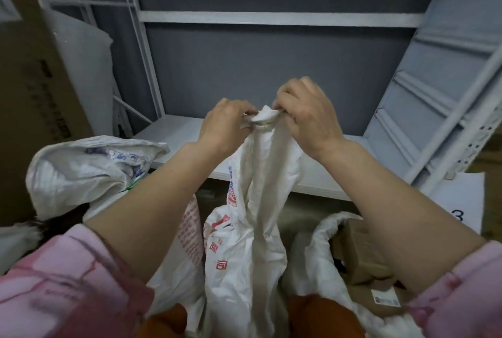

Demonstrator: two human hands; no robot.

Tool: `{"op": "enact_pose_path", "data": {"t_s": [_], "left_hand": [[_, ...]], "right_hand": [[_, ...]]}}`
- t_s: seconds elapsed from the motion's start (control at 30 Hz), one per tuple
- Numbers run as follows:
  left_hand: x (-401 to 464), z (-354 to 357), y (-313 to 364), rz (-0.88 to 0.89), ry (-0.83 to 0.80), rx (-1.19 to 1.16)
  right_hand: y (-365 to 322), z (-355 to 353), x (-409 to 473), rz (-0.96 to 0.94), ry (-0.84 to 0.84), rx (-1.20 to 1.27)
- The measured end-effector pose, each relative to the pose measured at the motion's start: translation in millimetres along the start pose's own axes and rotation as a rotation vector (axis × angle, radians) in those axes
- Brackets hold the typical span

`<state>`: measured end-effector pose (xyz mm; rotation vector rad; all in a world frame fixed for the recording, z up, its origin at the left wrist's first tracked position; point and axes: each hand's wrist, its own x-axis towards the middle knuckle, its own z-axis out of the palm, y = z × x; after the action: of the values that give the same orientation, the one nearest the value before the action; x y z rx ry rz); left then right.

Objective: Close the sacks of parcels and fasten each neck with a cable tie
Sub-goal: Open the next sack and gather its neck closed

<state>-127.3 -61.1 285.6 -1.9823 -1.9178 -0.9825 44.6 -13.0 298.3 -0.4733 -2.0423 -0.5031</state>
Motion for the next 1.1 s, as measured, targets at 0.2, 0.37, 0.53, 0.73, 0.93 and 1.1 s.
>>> {"op": "enact_pose_path", "data": {"t_s": [0.2,0.37,0.53,0.73,0.93,1.1], "left_hand": [[-16.9,-32.0,25.0,0.070,0.063,0.045],[-25.5,-73.7,33.3,0.048,0.368,0.047],[-27.8,-101.1,44.3,0.121,0.393,0.259],[-33.0,-119.4,53.5,-0.089,-0.311,0.366],[-17.6,-149.2,65.2,-0.146,-0.480,0.025],[-14.7,-134.7,65.6,-0.092,-0.432,0.086]], "right_hand": [[-24.4,-40.6,12.6,-0.028,0.100,0.020],[-23.3,-59.3,20.1,0.024,0.181,-0.048],[-29.5,-62.2,30.4,0.151,0.226,-0.082],[-36.0,-56.4,18.5,0.031,0.161,-0.125],[-36.1,-57.7,16.7,-0.056,0.180,-0.111],[-38.5,-57.3,15.2,0.034,0.082,-0.043]]}}
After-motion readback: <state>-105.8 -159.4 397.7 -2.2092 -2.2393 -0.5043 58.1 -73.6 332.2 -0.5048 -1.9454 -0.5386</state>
